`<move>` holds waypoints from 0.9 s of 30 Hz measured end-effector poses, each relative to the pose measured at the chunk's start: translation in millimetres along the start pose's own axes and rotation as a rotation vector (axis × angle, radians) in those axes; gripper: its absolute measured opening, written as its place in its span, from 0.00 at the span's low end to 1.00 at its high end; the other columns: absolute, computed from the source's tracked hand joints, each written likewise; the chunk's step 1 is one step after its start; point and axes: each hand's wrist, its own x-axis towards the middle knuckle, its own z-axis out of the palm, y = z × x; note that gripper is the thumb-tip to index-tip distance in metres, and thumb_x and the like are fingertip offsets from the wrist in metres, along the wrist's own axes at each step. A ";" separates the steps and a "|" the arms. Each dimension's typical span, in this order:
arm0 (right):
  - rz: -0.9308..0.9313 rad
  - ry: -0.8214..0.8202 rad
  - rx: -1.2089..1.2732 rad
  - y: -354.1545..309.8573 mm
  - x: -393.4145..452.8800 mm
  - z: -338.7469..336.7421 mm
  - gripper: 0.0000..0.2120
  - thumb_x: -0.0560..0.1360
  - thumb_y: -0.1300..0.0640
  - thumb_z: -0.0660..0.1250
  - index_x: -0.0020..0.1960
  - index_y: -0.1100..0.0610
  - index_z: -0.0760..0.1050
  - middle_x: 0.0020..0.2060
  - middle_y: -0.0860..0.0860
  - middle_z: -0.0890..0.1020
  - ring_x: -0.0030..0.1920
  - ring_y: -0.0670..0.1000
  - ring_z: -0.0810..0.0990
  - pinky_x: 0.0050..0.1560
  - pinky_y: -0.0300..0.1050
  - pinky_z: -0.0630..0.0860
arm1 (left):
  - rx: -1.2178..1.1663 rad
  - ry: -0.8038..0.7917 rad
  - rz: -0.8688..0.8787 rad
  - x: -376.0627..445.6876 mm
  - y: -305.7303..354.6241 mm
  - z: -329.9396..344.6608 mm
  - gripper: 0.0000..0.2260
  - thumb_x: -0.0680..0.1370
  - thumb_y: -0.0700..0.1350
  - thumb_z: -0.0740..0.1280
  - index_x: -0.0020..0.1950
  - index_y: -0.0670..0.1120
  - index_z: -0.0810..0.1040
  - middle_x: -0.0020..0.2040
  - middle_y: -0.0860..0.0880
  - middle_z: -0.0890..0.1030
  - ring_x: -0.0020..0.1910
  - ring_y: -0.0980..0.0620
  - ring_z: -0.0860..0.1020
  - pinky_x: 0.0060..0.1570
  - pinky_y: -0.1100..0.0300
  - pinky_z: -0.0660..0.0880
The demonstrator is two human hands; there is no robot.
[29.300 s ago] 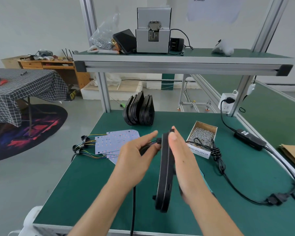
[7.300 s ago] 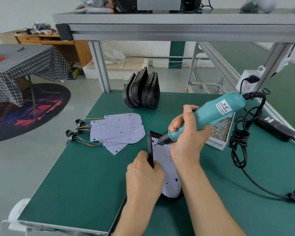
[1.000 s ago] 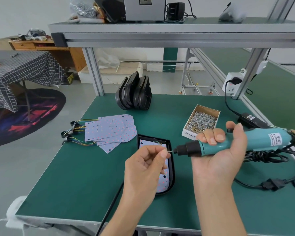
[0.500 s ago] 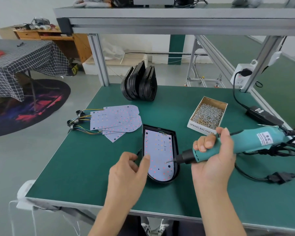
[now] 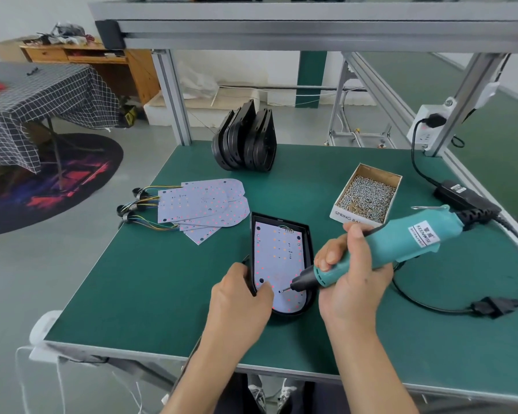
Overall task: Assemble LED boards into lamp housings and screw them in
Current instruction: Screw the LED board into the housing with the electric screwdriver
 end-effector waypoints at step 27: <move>-0.145 -0.102 -0.228 -1.8 -9.7 9.2 0.05 0.76 0.52 0.71 0.42 0.45 0.80 0.23 0.49 0.72 0.23 0.52 0.69 0.30 0.43 0.68 | 0.044 0.106 0.028 -5.4 6.9 9.9 0.11 0.77 0.48 0.70 0.42 0.52 0.68 0.35 0.56 0.77 0.34 0.60 0.74 0.28 0.66 0.64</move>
